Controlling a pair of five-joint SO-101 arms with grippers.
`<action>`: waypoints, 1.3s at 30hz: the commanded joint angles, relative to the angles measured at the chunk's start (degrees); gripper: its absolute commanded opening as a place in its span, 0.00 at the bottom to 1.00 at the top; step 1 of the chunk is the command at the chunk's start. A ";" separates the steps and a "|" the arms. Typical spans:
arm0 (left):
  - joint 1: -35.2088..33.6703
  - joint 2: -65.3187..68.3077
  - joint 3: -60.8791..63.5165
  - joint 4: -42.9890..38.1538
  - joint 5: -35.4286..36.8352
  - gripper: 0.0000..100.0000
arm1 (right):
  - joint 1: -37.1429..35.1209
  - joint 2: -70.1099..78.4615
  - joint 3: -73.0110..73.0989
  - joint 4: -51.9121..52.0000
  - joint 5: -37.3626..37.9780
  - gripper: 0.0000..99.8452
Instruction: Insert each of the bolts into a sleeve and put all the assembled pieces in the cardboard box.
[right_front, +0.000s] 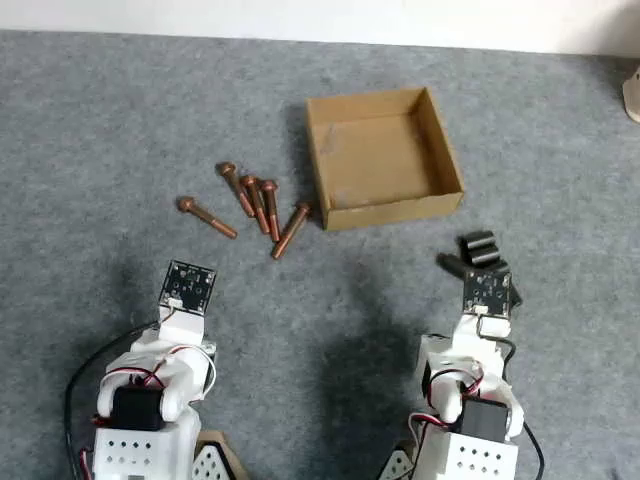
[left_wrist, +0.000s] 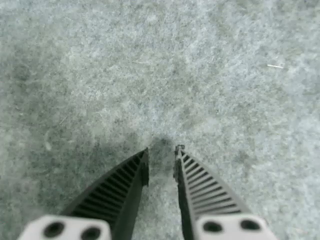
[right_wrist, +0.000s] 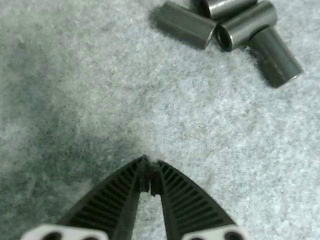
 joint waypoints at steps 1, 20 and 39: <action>-0.22 -0.75 1.10 0.35 0.44 0.10 | 0.66 -0.57 7.08 0.22 -0.18 0.00; -1.01 -0.75 1.10 0.26 -4.31 0.10 | 0.48 -0.57 7.08 0.13 -0.18 0.00; -19.03 -0.75 -21.32 6.95 5.71 0.10 | -1.80 -0.48 7.08 0.22 -0.35 0.00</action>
